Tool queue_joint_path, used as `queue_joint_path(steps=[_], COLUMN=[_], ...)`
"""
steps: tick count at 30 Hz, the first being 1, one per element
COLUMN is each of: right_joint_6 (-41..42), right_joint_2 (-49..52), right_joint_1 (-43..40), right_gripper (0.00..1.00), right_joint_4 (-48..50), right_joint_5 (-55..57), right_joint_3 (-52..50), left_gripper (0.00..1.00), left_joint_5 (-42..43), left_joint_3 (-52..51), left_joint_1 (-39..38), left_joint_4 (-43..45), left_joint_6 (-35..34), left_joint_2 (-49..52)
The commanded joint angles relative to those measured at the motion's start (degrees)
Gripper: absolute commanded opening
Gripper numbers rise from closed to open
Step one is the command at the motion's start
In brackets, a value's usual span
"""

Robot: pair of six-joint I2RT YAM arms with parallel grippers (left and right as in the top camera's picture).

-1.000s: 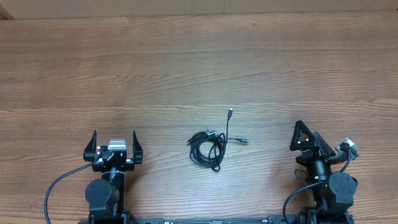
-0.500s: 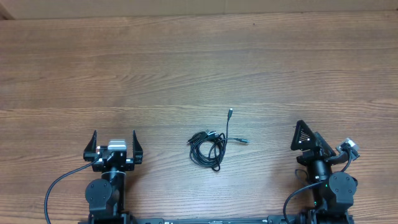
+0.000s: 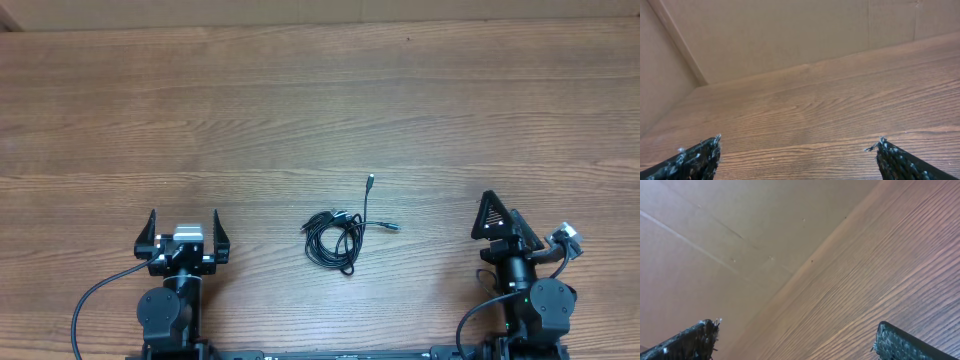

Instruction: Untangle cables

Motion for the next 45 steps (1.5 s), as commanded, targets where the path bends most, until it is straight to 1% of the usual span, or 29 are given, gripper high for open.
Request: queue_joint_path(steps=[1,3,6,8,11,12,13,14,18,21,24,26,28,30,33,36,45], right_joint_6=[-4.39,-10.64,-14.03,-17.35,-23.71,-26.32,-29.51,-29.94,-28.52,-25.99,-25.97,-25.99,-25.99,-25.99,-25.99,-26.25,-27.06], right_joint_2=[-0.11,-0.11,-0.04,0.98,6.1,8.94,14.97,18.23,34.05,47.69,61.02,70.36,77.77,84.3,89.31,90.62,89.92], right_joint_1=[0.02,0.02,0.02,0.02,0.02,0.02,0.02,0.02,0.02,0.07,0.07,0.09,0.07,0.09,0.09,0.13,0.13], right_gripper=[1.0,1.0,1.0,1.0,1.0,1.0,1.0,1.0,1.0,1.0,1.0,1.0,1.0,1.0,1.0,1.0,1.0], right_joint_4=[3.65,9.81,13.73,12.81,8.9,6.56,1.11,-1.95,-16.85,-28.0,-35.82,-39.91,-42.88,-45.83,-46.9,-46.93,-46.9], right_joint_5=[-4.76,-9.9,-8.46,-5.22,-3.08,-3.13,-3.13,-3.1,-3.15,-3.61,-7.58,-12.61,-16.48,-21.14,-26.49,-26.77,-26.77], right_joint_3=[0.5,1.11,5.57,11.45,22.73,27.32,36.11,40.65,60.83,76.3,89.64,98.12,104.08,108.85,110.66,110.64,110.66], left_gripper=[1.0,1.0,1.0,1.0,1.0,1.0,1.0,1.0,1.0,1.0,1.0,1.0,1.0,1.0,1.0,1.0,1.0], left_joint_5=[-0.48,-0.48,-0.48,-0.48,-0.48,-0.48,-0.48,-0.48,-0.48,-0.48,-0.48,-0.48,-0.48,-0.48,-0.48,-0.5,-0.26], left_joint_3=[-0.24,-0.24,-0.24,-0.24,-0.22,-0.24,-0.24,-0.24,-0.24,-0.24,-0.24,-0.22,-0.24,-0.24,-0.24,-0.24,-0.24], left_joint_1=[-0.2,-0.2,-0.2,-0.2,-0.2,-0.2,-0.2,-0.2,-0.2,-0.2,-0.2,-0.2,-0.2,-0.2,-0.2,-0.2,-0.2], left_joint_4=[0.13,0.13,0.11,0.13,0.13,0.13,0.13,0.13,0.13,0.13,0.13,0.13,0.2,0.2,0.2,0.17,0.33], left_joint_6=[0.85,0.85,0.85,0.85,0.85,0.85,0.85,0.85,0.85,0.85,0.85,0.85,0.85,0.85,0.85,0.85,0.85], left_joint_2=[-0.44,-0.44,-0.44,-0.44,-0.44,-0.44,-0.44,-0.44,-0.44,-0.44,-0.44,-0.44,-0.44,-0.44,-0.44,-0.44,-0.44])
